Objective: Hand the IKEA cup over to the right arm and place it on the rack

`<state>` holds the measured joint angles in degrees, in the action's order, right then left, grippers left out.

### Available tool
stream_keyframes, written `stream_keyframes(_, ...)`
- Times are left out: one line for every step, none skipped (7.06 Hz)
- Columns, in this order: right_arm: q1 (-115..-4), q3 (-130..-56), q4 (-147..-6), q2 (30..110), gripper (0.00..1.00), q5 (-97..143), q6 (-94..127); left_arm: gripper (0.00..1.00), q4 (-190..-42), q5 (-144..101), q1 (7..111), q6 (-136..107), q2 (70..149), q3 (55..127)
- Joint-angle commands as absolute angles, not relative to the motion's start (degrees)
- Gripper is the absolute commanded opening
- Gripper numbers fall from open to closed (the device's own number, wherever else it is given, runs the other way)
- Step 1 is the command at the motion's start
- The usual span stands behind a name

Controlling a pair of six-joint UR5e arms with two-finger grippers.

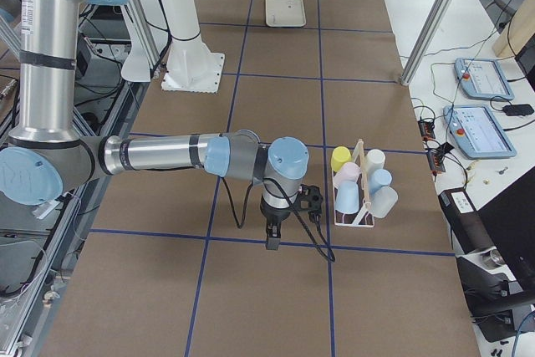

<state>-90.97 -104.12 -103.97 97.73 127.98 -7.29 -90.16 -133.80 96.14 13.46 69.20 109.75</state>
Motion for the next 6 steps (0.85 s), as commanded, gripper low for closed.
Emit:
stream_keyframes(-91.0,-104.2,-104.0,97.7,1.00,128.7,-7.3,1.00,-90.0,-133.0,92.1,13.4,71.7,109.6)
stream_keyframes(-91.0,-104.1,-104.0,97.7,1.00,128.8,-7.3,1.00,-89.8,-132.1,90.7,13.4,73.8,109.5)
stream_keyframes(-91.0,-104.1,-104.0,97.7,1.00,128.8,-7.3,1.00,-89.7,-132.1,89.7,13.4,74.3,109.4)
stream_keyframes(-91.0,-104.2,-104.0,97.7,1.00,128.8,-7.3,1.00,-89.3,-132.1,89.7,13.4,74.3,109.5)
stream_keyframes(-91.0,-104.2,-104.0,97.7,1.00,128.7,-7.3,1.00,-89.3,-132.2,89.7,13.3,73.9,108.9)
stream_keyframes(-91.0,-104.3,-104.0,97.7,1.00,128.7,-7.3,1.00,-89.5,-132.1,89.7,13.1,74.4,108.9)
